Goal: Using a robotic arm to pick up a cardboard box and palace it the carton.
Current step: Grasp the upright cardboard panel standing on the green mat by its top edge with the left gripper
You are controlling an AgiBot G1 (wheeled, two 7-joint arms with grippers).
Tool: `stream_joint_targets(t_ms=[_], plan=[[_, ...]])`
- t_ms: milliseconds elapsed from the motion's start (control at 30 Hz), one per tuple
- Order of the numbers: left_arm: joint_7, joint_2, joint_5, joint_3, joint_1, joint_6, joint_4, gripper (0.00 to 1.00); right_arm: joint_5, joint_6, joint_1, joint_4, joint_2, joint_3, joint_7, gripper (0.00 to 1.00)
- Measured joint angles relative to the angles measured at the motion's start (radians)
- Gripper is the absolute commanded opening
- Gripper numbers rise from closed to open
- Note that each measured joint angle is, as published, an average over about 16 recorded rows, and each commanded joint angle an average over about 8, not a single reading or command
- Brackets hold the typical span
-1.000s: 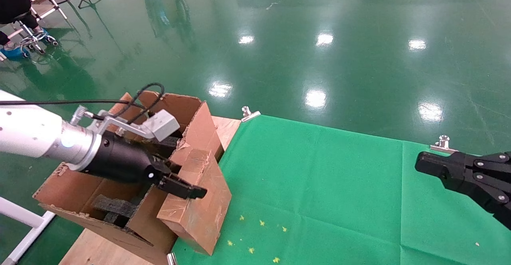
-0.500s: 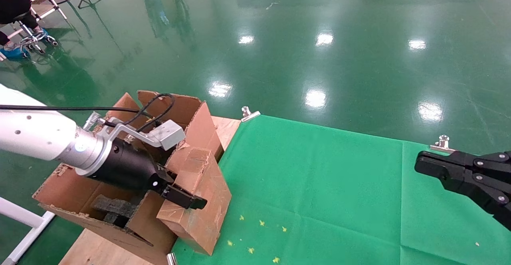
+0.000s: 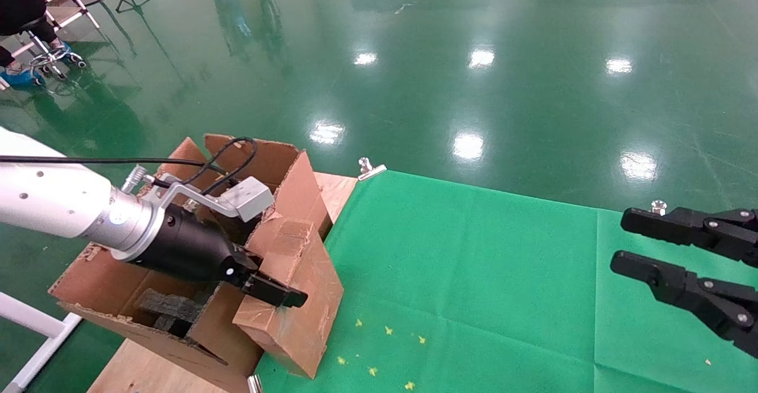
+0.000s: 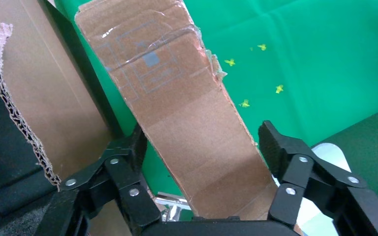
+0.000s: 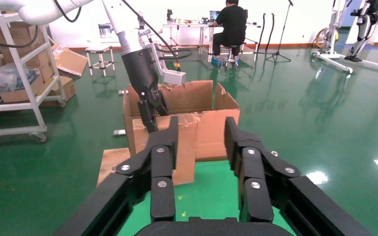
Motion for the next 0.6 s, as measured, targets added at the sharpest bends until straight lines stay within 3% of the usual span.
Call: stream_joint_targets(t_ms=[600], plan=[[0.006, -0.004, -0.008, -0.010, -0.004, -0.011, 0.013, 0.00, 0.000, 0.000, 0.000, 0.000, 0.000, 0.000, 0.000, 1.00]])
